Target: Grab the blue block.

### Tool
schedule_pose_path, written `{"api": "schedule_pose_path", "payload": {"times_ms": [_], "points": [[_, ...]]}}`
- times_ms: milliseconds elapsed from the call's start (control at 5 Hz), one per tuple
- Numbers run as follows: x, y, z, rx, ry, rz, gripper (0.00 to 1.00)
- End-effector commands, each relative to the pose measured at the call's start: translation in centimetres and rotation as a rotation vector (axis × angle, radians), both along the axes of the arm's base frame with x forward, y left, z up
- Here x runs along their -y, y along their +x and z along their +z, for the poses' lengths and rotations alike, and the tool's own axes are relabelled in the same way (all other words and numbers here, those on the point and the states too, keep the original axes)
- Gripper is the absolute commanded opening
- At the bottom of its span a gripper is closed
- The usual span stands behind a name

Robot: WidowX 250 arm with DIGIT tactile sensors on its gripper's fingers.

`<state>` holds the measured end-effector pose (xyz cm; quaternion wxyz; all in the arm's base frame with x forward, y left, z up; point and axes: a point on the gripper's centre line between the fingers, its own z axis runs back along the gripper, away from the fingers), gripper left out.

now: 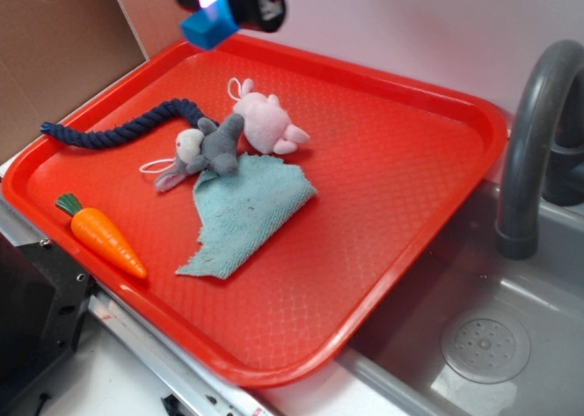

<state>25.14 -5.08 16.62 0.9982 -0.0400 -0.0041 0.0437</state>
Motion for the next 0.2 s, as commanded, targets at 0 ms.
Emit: {"api": "schedule_pose_path", "payload": {"times_ms": [0], "points": [[1.93,-1.86,1.94,0.054,0.061,-0.068,0.0]]}}
